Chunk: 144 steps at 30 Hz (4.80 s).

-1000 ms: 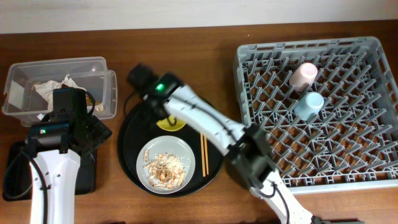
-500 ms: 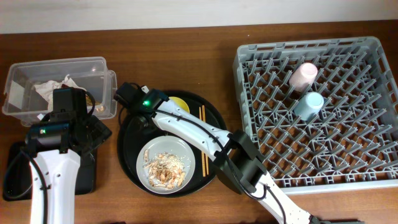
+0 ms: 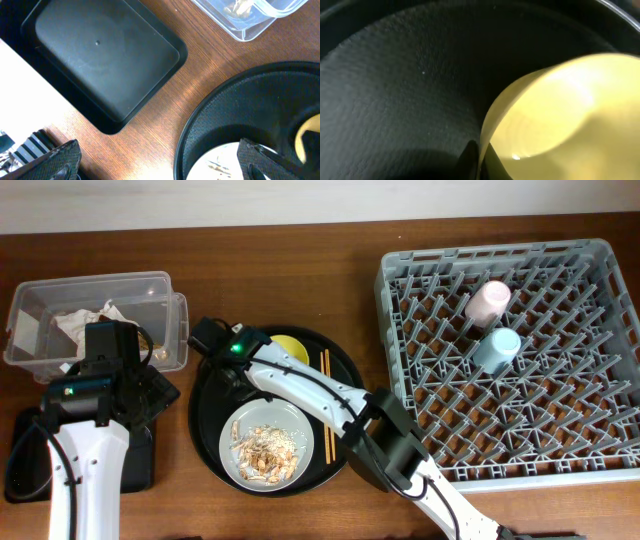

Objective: Sort waste into correct bins and load items into the dishwasher rack
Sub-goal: 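Reach the right gripper down to the yellow bowl on the tray, then grasp the yellow bowl with the right gripper and place it in the rack, then move the right gripper back to the tray and grasp the chopsticks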

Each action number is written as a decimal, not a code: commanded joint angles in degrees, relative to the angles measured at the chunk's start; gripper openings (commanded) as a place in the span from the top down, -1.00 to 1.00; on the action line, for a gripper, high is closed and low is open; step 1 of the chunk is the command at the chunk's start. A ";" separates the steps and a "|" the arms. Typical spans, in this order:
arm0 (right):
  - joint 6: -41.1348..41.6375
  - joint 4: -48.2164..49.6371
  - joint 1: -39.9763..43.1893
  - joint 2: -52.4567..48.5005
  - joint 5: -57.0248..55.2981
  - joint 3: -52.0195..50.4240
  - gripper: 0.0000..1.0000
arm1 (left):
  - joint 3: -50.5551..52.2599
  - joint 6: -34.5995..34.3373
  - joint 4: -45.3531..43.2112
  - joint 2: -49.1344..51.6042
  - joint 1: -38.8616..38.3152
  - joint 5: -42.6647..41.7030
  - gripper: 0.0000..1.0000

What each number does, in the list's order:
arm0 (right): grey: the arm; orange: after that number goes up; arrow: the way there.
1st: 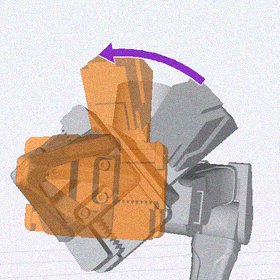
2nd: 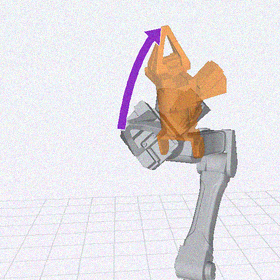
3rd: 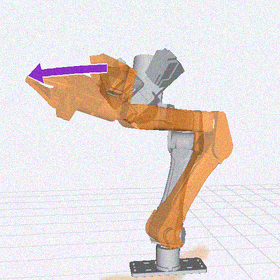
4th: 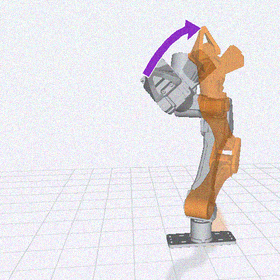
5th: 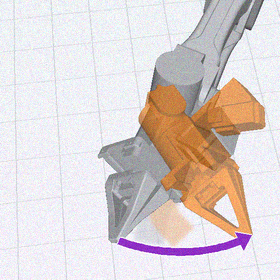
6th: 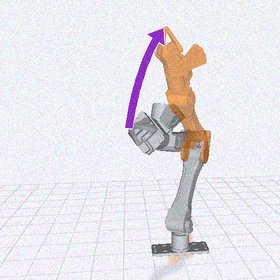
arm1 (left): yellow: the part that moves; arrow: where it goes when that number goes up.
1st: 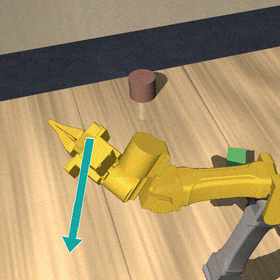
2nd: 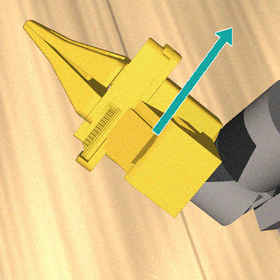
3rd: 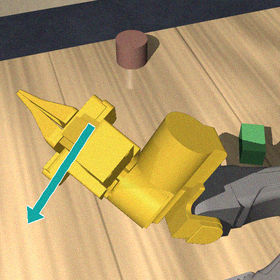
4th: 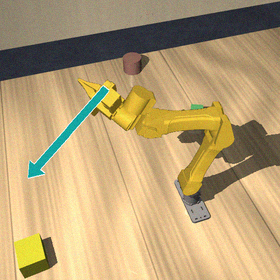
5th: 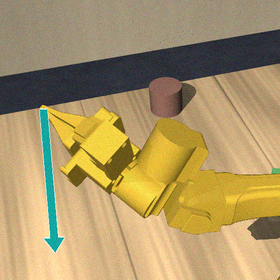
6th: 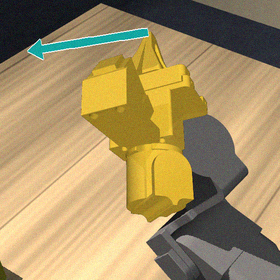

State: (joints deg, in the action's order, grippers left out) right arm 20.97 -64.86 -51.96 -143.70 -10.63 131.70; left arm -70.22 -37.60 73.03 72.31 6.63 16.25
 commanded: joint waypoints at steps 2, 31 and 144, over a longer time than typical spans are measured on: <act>0.57 -6.19 1.27 0.00 -0.59 11.45 0.92 | -0.04 -0.74 -0.07 -0.28 0.31 -0.02 -0.99; -10.25 -32.48 58.29 32.76 19.74 -0.79 0.92 | -0.04 -0.74 -0.07 -0.28 0.31 -0.04 -0.99; 5.73 0.22 16.57 16.09 14.51 -30.53 0.18 | -0.04 -0.74 -0.07 -0.28 0.31 -0.02 -0.99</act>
State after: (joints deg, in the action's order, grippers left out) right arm 25.34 -64.77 -35.05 -125.01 0.84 100.51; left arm -70.24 -37.60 73.03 72.31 6.63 16.25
